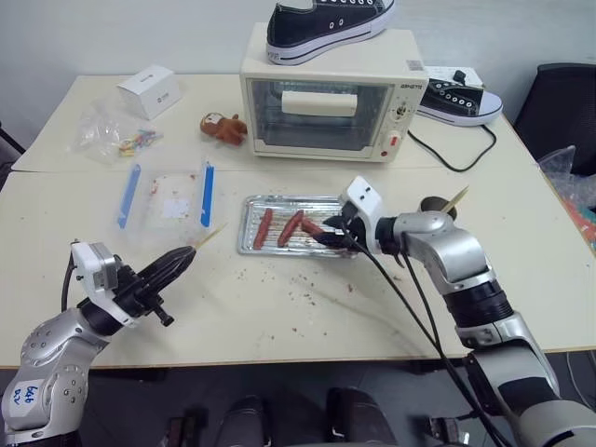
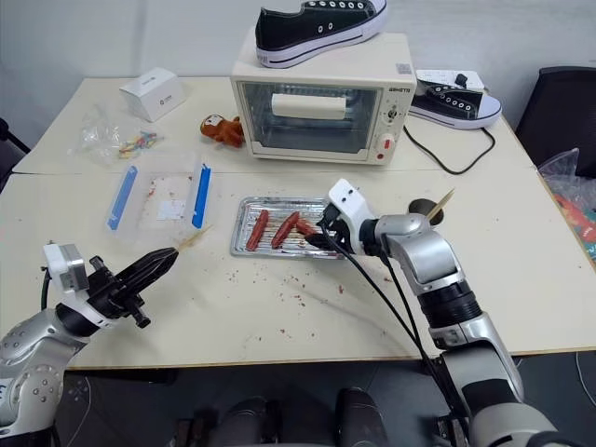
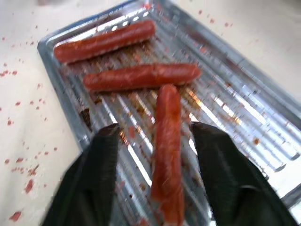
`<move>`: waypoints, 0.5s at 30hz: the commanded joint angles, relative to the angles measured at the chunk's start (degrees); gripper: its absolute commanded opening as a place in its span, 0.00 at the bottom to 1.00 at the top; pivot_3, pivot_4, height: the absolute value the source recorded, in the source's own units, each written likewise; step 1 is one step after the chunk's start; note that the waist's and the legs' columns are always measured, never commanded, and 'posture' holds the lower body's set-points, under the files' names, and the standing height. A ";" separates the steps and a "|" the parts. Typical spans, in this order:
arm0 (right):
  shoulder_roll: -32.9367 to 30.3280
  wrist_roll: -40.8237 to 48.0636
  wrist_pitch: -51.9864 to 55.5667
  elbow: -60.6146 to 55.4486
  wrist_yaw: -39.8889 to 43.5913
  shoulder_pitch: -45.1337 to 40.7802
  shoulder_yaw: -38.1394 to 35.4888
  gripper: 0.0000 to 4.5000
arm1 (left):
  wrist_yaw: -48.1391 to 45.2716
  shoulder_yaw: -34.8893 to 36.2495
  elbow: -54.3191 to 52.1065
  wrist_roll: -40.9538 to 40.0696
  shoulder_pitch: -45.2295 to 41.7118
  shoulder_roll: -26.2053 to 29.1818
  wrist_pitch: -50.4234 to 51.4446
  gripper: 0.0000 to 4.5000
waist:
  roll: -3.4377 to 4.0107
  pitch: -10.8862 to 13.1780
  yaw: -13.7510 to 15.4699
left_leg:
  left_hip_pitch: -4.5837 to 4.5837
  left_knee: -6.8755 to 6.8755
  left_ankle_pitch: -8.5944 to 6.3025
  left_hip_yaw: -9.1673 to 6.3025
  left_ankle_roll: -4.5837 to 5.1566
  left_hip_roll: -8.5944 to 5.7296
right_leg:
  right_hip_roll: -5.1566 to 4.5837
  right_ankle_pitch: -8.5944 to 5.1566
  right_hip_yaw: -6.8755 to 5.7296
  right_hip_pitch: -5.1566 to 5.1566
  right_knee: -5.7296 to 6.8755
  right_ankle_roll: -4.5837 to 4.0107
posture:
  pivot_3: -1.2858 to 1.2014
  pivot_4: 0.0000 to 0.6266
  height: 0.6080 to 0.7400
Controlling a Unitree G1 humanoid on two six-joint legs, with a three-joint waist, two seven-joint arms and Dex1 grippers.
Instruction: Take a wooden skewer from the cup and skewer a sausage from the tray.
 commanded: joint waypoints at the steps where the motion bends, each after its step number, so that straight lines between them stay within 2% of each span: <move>1: 0.91 0.11 -3.04 3.50 0.72 -1.92 -1.21 0.80 | 0.19 0.84 -1.35 -0.14 0.39 0.08 -0.92 0.00 | 0.00 0.00 0.01 | 0.00 0.00 0.00 0.00 0.00 0.00 | 0.00 0.00 0.00 0.00 0.00 0.00 | 0.52 0.24 1.00; 11: 3.18 -2.12 -4.93 9.15 2.79 -3.04 1.42 0.80 | 0.37 0.78 -1.40 -0.20 0.53 -0.15 -1.29 0.00 | 0.00 0.00 -0.06 | 0.00 0.00 0.00 0.01 0.00 0.01 | 0.01 0.00 0.00 -0.01 0.00 0.00 | 0.52 0.24 1.00; 14: 3.39 -2.71 -5.49 9.20 2.52 -2.80 1.39 0.67 | 0.32 0.76 -1.31 -0.17 0.55 -0.14 -1.41 0.00 | 0.00 0.00 -0.04 | 0.00 0.00 0.00 0.01 0.00 0.01 | 0.00 0.00 0.01 0.00 0.00 0.00 | 0.52 0.24 1.00; 15: 3.37 -2.96 -5.72 9.17 2.46 -2.62 1.44 0.59 | 0.30 0.75 -1.26 -0.16 0.54 -0.15 -1.45 0.00 | 0.00 0.00 -0.04 | 0.00 0.00 0.00 0.01 0.00 0.00 | 0.00 0.00 0.01 -0.01 0.00 0.00 | 0.52 0.24 1.00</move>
